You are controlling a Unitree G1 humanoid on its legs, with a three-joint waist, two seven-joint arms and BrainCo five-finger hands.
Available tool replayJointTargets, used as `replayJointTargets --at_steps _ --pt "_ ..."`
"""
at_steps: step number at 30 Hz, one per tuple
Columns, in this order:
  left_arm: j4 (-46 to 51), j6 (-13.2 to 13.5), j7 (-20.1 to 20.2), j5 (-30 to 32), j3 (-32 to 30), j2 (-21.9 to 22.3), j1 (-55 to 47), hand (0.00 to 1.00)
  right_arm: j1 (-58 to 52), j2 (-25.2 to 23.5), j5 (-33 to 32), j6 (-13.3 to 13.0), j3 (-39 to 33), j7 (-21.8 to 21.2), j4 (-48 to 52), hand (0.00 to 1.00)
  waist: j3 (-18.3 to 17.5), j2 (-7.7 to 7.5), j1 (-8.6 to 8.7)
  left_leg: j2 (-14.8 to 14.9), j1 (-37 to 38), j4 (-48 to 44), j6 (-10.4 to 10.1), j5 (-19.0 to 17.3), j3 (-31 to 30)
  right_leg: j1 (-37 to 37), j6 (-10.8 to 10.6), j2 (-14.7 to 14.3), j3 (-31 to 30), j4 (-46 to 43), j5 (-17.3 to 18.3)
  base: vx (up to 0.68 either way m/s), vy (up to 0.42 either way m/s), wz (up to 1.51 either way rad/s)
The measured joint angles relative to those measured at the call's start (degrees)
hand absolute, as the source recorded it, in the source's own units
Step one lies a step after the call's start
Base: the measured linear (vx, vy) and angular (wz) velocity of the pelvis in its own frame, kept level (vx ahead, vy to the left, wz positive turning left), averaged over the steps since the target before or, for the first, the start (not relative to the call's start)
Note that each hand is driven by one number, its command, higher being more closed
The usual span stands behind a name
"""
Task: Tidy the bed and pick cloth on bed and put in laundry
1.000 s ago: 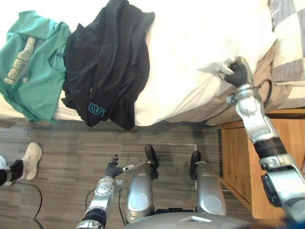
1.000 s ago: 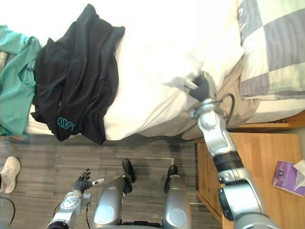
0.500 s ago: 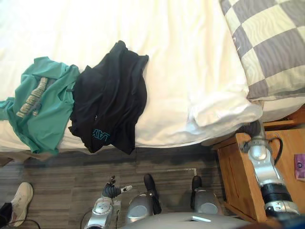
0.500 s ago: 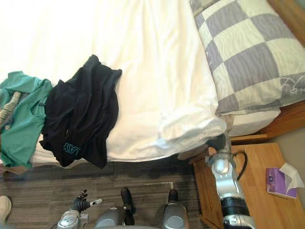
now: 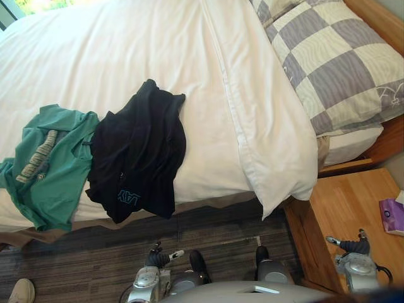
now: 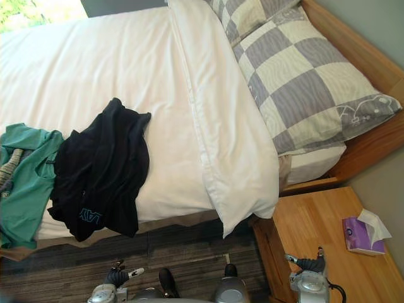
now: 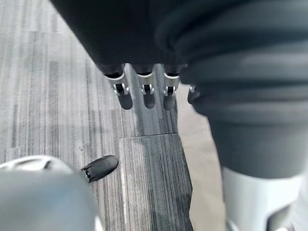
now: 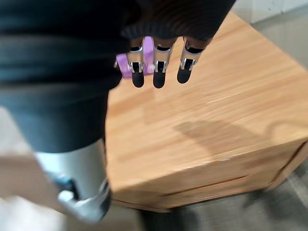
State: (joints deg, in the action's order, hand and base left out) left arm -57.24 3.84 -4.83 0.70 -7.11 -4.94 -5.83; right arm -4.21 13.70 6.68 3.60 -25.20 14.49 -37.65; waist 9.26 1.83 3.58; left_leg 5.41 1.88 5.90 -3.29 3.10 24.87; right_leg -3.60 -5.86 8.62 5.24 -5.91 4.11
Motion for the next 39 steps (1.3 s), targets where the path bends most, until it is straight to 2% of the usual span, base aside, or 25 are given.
replayJointTargets --at_steps 4,6,7,9,13,15,16,20,22,24,26,31,35,36,38,39 --pt "0.1 -0.6 0.0 0.0 -0.9 -0.1 -0.1 0.0 0.5 -2.2 -12.5 -1.3 -0.9 1.2 14.3 1.0 -0.1 0.03 -0.28 0.5 -0.1 0.0 -0.4 -0.3 0.9 0.0 -0.1 -0.3 -0.1 0.0 0.1 0.0 0.004 -0.03" --pt "0.3 -0.8 0.0 -0.1 -1.0 0.1 -0.1 0.0 2.4 -3.2 -22.8 -4.6 -0.9 1.4 19.7 1.0 -0.1 -0.02 -0.97 0.8 -0.2 0.0 -0.4 -0.3 1.0 -0.1 0.0 -0.4 0.0 0.0 0.2 0.0 0.0 0.0" --pt "0.4 -0.8 -0.1 -0.1 -1.0 0.1 -0.1 0.0 3.0 -3.6 -25.0 -5.3 -0.9 1.4 20.8 1.0 -0.1 -0.02 -1.08 0.8 -0.2 0.0 -0.4 -0.3 1.0 -0.1 0.1 -0.4 0.0 0.0 0.2 0.03 -0.003 0.04" --pt "0.5 -0.8 -0.1 -0.1 -0.9 0.3 -0.1 0.0 5.9 -4.4 -34.6 -8.8 0.2 1.4 23.5 1.0 -0.4 -0.05 -1.47 0.9 -1.2 0.0 -0.3 -0.1 0.5 -1.0 0.7 -0.4 0.3 -0.3 -0.1 0.05 -0.008 0.07" --pt "0.5 -0.7 -0.5 -0.2 -0.9 0.5 0.0 0.0 12.0 -5.9 -44.9 -12.8 3.4 1.5 26.5 1.0 -0.2 -0.23 -1.84 0.9 -3.3 -0.3 0.2 0.8 -0.3 -3.1 0.9 -0.4 0.5 -1.3 -0.2 0.07 -0.013 0.1" --pt "0.5 -0.6 -0.6 -1.8 -0.7 1.1 0.9 0.0 16.6 -6.5 -49.8 -15.4 5.6 1.5 27.7 1.0 0.2 -0.4 -3.31 0.8 -4.5 -0.4 0.3 1.0 -0.5 -5.1 1.1 -0.2 0.6 -3.2 0.4 0.04 -0.011 0.05" --pt "0.5 -0.6 -0.6 -2.3 -0.7 1.2 1.1 0.0 17.9 -6.5 -50.8 -15.9 5.9 1.6 27.7 1.0 0.5 -0.56 -3.47 0.7 -5.1 -0.7 0.3 1.0 -0.6 -5.7 1.0 0.0 0.7 -3.9 0.9 0.02 -0.008 0.21" --pt "2.5 0.1 -1.7 -4.3 0.4 1.1 3.8 0.0 29.7 -6.4 -55.8 -19.6 6.7 2.0 27.9 1.0 5.8 -1.35 -4.49 0.3 -9.4 -4.4 0.6 0.7 -3.3 -9.9 1.1 1.7 2.1 -10.7 3.7 -0.04 -0.017 0.36" --pt "3.2 0.4 -1.9 -4.7 0.5 1.2 5.4 0.0 34.5 -6.3 -57.1 -20.8 7.5 2.2 28.0 1.0 8.5 -1.28 -4.77 0.4 -11.9 -6.8 0.9 0.1 -3.9 -12.0 1.3 2.5 2.6 -13.3 4.8 -0.08 -0.033 0.31" --pt "4.7 0.7 -2.3 -5.9 1.8 1.2 6.2 0.0 38.3 -6.3 -57.6 -21.7 7.6 2.8 29.9 1.0 10.6 -0.44 -5.26 0.4 -16.1 -10.0 1.2 -0.7 -5.4 -15.1 1.4 3.4 3.9 -16.1 5.9 -0.07 -0.022 0.37" --pt "5.3 0.8 -2.6 -6.5 2.3 1.2 7.0 0.0 39.5 -6.2 -58.8 -23.0 7.2 3.5 31.0 1.0 11.3 0.19 -6.03 0.5 -19.3 -12.4 1.5 -1.4 -6.2 -17.5 1.5 4.0 4.4 -17.8 6.3 -0.02 -0.013 0.28" --pt "8.0 1.8 -2.6 -7.6 2.4 1.6 8.0 0.0 40.7 -6.3 -60.6 -24.7 4.6 4.4 32.0 1.0 13.7 1.21 -6.36 0.6 -26.4 -20.1 2.5 -4.9 -7.2 -22.2 1.2 5.9 5.0 -22.3 8.0 0.01 0.024 0.19" --pt "9.8 2.2 -2.6 -8.7 2.2 2.1 9.5 0.0 39.6 -7.5 -62.2 -25.8 -1.6 4.9 32.1 1.0 16.2 2.7 -6.36 1.0 -32.1 -29.0 3.5 -9.3 -7.3 -25.6 0.6 7.6 4.9 -27.0 9.9 0.05 0.052 0.12" --pt "10.5 2.3 -2.5 -9.0 1.9 2.1 9.6 0.0 37.4 -9.0 -64.0 -26.7 -3.7 4.4 31.9 1.0 16.4 2.89 -6.41 1.4 -33.9 -32.3 3.8 -11.3 -7.3 -26.9 0.4 7.9 4.6 -28.9 10.9 0.04 0.054 0.03" --pt "10.8 2.5 -2.5 -9.3 1.4 2.1 9.7 0.0 36.0 -10.2 -65.5 -27.5 -4.8 3.3 31.4 1.0 16.4 2.84 -6.5 1.6 -35.1 -34.3 3.9 -12.5 -7.4 -28.1 0.4 8.2 4.4 -30.4 11.4 0.04 0.03 -0.01" --pt "11.0 2.7 -2.2 -10.1 0.5 2.1 9.9 0.0 34.1 -11.4 -67.2 -29.1 -5.8 0.7 31.1 1.0 17.1 2.58 -6.43 1.6 -35.3 -36.3 4.0 -13.8 -7.3 -28.3 0.1 8.7 3.8 -32.0 12.3 0.05 0.016 -0.05"
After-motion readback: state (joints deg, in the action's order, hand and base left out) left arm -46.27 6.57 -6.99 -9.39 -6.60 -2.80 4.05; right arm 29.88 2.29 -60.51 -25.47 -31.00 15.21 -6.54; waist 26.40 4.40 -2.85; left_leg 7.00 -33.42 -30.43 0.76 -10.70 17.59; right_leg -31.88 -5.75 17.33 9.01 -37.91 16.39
